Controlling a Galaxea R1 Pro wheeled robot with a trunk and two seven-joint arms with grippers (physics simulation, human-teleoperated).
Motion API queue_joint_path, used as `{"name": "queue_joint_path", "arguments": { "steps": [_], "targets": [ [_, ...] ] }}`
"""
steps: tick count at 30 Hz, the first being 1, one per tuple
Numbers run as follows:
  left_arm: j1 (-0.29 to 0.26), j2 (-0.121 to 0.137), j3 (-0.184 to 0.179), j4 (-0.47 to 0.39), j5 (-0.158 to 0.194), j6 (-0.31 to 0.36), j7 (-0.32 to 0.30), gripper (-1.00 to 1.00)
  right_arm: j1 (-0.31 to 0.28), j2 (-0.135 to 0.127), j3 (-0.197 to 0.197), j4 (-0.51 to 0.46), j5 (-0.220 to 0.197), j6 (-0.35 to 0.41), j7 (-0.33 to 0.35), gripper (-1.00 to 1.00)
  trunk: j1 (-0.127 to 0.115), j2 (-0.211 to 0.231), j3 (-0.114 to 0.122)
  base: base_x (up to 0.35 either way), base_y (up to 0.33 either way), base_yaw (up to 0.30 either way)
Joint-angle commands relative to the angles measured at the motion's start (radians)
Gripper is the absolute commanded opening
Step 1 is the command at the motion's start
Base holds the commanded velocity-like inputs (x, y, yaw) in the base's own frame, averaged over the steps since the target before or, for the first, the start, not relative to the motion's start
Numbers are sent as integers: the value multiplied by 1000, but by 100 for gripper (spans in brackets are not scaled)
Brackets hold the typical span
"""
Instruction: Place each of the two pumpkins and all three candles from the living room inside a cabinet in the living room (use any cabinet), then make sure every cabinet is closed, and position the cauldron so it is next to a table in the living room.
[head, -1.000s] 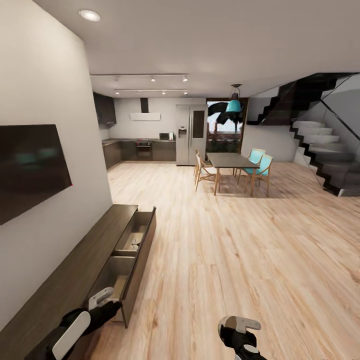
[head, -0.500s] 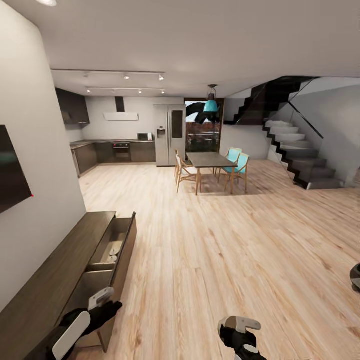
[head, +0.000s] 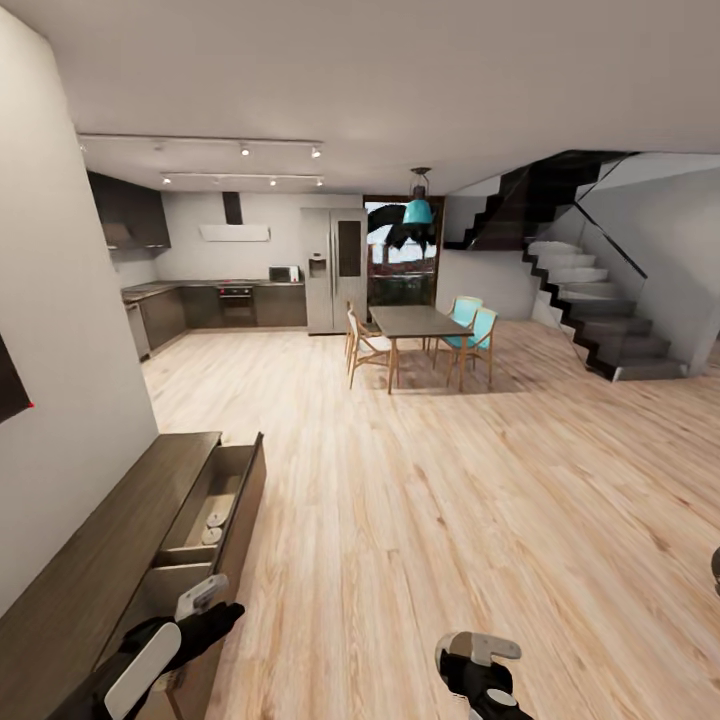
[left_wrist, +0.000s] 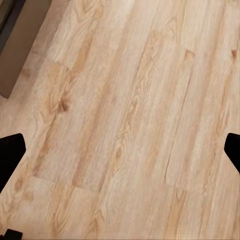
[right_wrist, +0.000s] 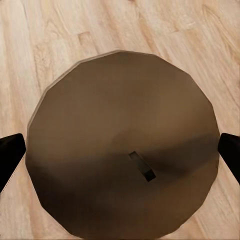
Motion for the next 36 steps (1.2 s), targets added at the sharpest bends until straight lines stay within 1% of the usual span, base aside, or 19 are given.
{"name": "queue_joint_path", "arguments": {
  "steps": [1, 11, 23, 30, 34, 36],
  "targets": [
    [-1, 1, -5, -2, 10, 0, 10, 100, -1, 0, 9, 0, -8, -5, -4, -100, 1, -2, -2, 335, 0, 0],
    [-1, 1, -9, -2, 10, 0, 10, 100, -1, 3, 7, -1, -9, -2, -3, -100, 1, -2, -13, 337, 0, 0],
    [-1, 2, -9, -2, 10, 0, 10, 100, -1, 3, 6, 0, -11, -3, -5, -100, 1, -2, -20, 337, 0, 0],
    [-1, 1, -9, -2, 11, 0, 10, 100, -1, 3, 6, 11, -67, 1, -5, -100, 1, -2, -31, 337, 0, 0],
    [-1, 0, -12, 27, 8, -2, 10, 100, -1, 3, 5, 13, -80, 5, -6, -100, 1, -2, -37, 337, 0, 0],
    [-1, 0, -15, 48, 6, -22, 10, 100, -1, 3, 4, 13, -82, 21, -7, -100, 1, -2, -40, 337, 0, 0]
  ]
}}
